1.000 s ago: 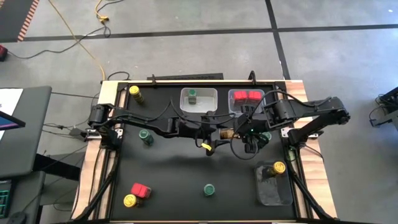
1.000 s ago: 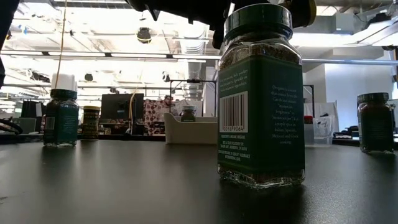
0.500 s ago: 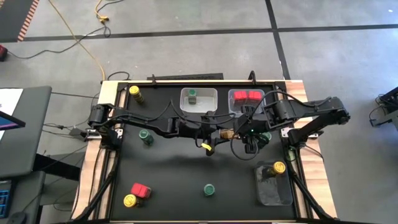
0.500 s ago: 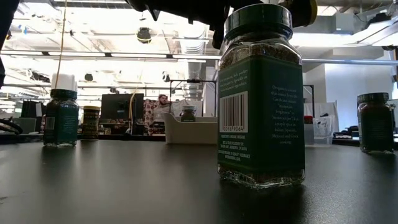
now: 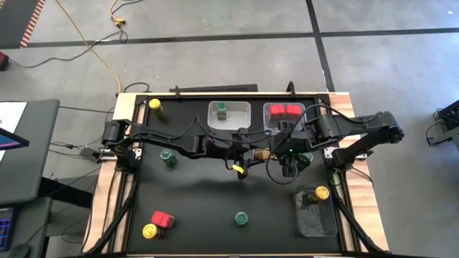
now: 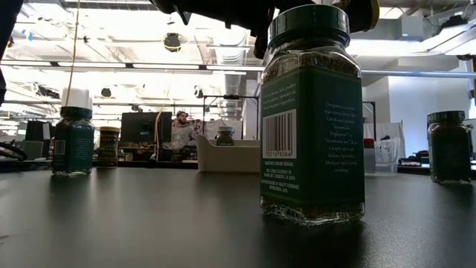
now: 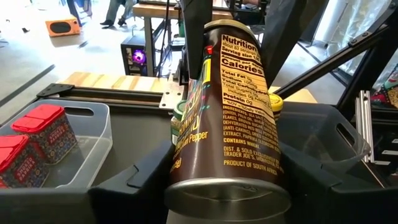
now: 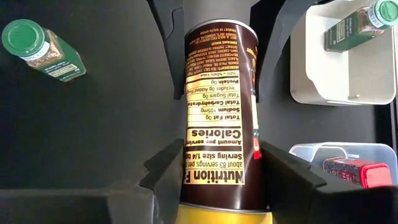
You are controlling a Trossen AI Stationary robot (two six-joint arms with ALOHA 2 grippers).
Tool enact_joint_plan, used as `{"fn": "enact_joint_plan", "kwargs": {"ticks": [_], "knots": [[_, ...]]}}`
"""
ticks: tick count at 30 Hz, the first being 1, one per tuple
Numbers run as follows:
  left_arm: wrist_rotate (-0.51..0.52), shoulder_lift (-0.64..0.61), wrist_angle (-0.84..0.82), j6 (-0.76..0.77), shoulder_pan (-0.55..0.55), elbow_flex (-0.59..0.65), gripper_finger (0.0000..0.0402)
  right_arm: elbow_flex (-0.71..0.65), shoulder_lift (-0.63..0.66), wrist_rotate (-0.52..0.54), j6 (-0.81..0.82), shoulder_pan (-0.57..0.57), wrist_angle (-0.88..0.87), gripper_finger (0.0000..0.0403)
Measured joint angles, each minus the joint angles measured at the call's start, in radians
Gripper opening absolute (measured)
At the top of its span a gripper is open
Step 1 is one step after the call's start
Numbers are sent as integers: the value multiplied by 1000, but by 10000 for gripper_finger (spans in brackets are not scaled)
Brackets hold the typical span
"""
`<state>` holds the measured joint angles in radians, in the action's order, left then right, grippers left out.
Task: Sort spices by type
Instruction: Put the right yellow seasoning can into the black bin
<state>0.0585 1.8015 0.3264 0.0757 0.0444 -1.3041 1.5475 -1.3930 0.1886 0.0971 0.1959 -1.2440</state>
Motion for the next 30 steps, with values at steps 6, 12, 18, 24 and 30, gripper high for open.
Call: {"fn": "enact_joint_plan", "kwargs": {"ticks": [6,12,18,24,30], "knots": [[0,0,0,0,0,0,227,0,0,-5,0,-1,1,220],[1,0,-2,0,0,0,220,0,0,-6,0,-8,-1,234],[0,0,-2,0,0,0,226,0,0,-6,-14,-9,2,284],[0,0,-3,15,0,0,222,0,19,-5,-78,-9,-11,340],[0,0,-18,18,0,0,224,0,116,-5,-16,-8,-54,372]]}}
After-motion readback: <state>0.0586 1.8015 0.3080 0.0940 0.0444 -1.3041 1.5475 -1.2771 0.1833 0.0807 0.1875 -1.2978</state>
